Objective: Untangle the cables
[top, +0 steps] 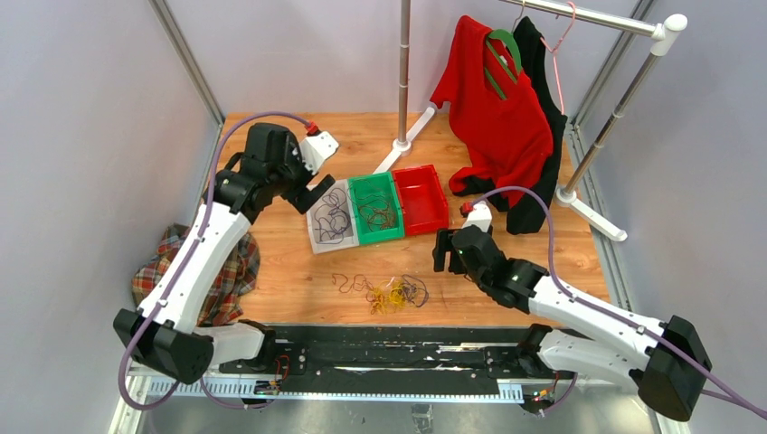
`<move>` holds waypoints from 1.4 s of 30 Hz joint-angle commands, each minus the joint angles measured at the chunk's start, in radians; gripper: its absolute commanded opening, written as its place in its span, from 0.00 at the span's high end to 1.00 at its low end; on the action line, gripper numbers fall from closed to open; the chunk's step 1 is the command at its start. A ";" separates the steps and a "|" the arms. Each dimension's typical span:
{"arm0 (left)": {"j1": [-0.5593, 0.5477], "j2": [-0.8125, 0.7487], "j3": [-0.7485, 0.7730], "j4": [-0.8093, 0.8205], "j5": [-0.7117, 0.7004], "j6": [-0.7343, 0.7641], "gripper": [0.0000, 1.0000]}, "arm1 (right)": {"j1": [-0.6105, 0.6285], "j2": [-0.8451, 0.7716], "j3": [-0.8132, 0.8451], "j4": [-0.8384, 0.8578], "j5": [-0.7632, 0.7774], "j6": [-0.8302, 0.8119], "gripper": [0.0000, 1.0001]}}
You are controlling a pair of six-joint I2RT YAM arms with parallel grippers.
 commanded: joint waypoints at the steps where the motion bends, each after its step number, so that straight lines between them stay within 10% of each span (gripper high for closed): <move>1: 0.011 -0.071 -0.059 0.067 -0.018 0.003 0.02 | -0.015 0.035 0.019 -0.018 -0.060 0.007 0.23; 19: -0.009 -0.132 -0.325 -0.010 0.387 0.050 0.02 | -0.009 0.154 0.000 0.063 -0.343 0.024 0.36; 42: -0.336 0.241 -0.460 0.169 0.381 0.191 0.08 | 0.017 0.058 -0.004 -0.018 -0.318 0.046 0.46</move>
